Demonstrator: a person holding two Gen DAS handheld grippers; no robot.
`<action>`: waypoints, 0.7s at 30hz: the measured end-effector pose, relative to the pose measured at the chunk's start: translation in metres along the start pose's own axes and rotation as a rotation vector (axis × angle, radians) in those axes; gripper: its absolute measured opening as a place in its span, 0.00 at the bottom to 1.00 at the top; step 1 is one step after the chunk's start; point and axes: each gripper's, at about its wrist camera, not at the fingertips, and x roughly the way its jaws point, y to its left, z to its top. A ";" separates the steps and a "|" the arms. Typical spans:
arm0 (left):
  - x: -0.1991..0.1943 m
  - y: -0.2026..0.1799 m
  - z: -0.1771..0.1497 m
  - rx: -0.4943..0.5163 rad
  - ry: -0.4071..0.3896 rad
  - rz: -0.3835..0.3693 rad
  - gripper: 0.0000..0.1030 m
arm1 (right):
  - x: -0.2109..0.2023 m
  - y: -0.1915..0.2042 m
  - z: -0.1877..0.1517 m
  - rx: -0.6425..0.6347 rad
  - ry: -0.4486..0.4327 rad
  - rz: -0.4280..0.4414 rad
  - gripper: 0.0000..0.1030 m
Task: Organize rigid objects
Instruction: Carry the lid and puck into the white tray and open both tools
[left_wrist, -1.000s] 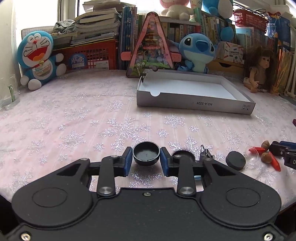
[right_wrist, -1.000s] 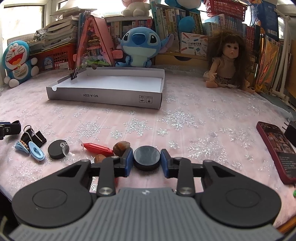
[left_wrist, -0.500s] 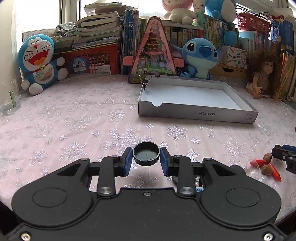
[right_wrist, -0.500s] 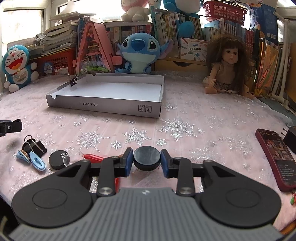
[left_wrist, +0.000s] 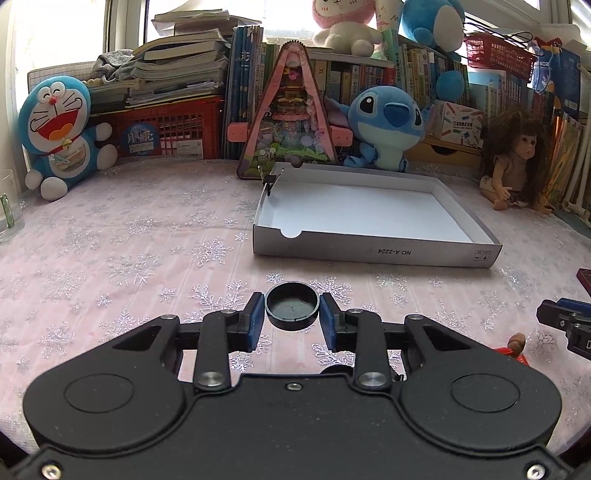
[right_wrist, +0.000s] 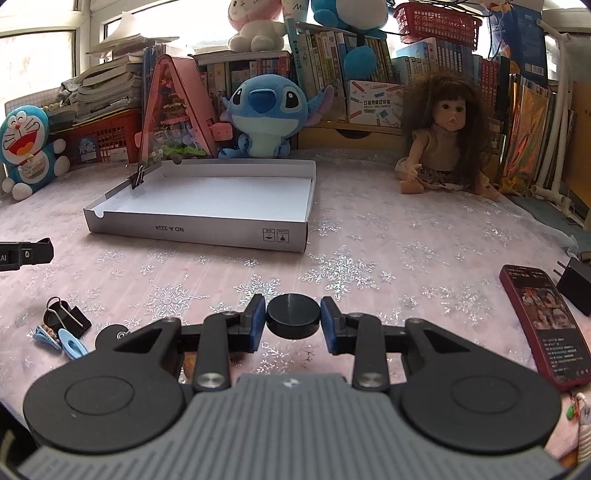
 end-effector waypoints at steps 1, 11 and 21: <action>0.001 -0.001 0.001 0.003 0.001 -0.004 0.29 | 0.000 0.000 0.001 -0.002 -0.002 -0.001 0.37; 0.019 -0.011 0.025 0.007 0.011 -0.043 0.29 | 0.020 0.002 0.028 0.033 -0.004 0.034 0.37; 0.060 -0.031 0.061 0.015 0.019 -0.059 0.29 | 0.067 0.010 0.061 0.084 0.040 0.081 0.36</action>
